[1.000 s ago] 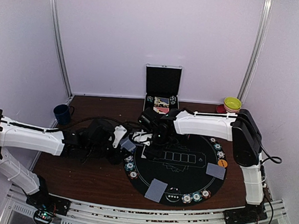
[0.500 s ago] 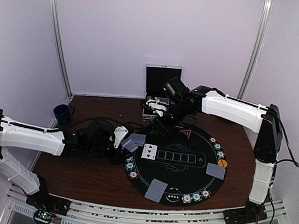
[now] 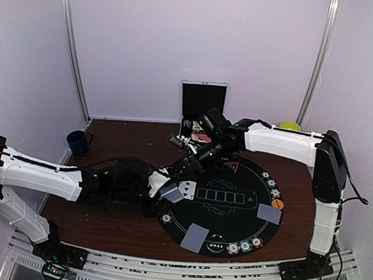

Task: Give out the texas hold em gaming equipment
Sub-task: Pick up the poker card from the face-down deck piles.

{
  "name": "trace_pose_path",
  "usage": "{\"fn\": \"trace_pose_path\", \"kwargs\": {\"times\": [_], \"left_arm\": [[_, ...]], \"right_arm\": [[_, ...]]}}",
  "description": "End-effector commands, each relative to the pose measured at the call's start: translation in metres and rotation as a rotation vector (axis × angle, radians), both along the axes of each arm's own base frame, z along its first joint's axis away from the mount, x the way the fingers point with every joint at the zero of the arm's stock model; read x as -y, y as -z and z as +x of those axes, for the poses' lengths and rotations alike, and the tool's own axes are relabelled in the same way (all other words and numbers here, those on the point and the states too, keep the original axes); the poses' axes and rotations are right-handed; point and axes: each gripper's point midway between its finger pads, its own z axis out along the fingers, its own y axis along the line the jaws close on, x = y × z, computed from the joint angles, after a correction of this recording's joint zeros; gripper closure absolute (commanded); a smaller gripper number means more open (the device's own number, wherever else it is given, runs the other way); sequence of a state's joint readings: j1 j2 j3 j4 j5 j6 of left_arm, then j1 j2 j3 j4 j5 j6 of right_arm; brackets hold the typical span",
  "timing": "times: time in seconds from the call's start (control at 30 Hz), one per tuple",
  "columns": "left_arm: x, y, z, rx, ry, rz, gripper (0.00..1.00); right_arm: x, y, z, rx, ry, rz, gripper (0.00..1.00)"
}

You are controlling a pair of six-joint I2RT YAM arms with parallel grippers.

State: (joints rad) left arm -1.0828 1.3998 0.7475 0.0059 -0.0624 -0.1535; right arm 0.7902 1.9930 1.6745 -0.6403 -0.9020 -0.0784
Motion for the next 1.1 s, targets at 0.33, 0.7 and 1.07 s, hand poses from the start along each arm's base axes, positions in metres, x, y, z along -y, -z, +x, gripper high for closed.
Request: {"fn": "trace_pose_path", "kwargs": {"times": [0.33, 0.7, 1.07], "left_arm": [[0.013, -0.018, 0.001, 0.049, 0.036, -0.061, 0.47], [0.014, -0.018, 0.0, 0.055, 0.041, -0.061, 0.47], [0.013, -0.02, -0.001, 0.062, 0.038, -0.061, 0.47]], "right_arm": [[-0.003, 0.03, -0.032, -0.097, -0.109, -0.025, 0.37], [-0.013, 0.037, -0.028, -0.144, -0.069, -0.014, 0.48], [0.008, 0.058, -0.01, -0.151, -0.004, -0.084, 0.68]]}}
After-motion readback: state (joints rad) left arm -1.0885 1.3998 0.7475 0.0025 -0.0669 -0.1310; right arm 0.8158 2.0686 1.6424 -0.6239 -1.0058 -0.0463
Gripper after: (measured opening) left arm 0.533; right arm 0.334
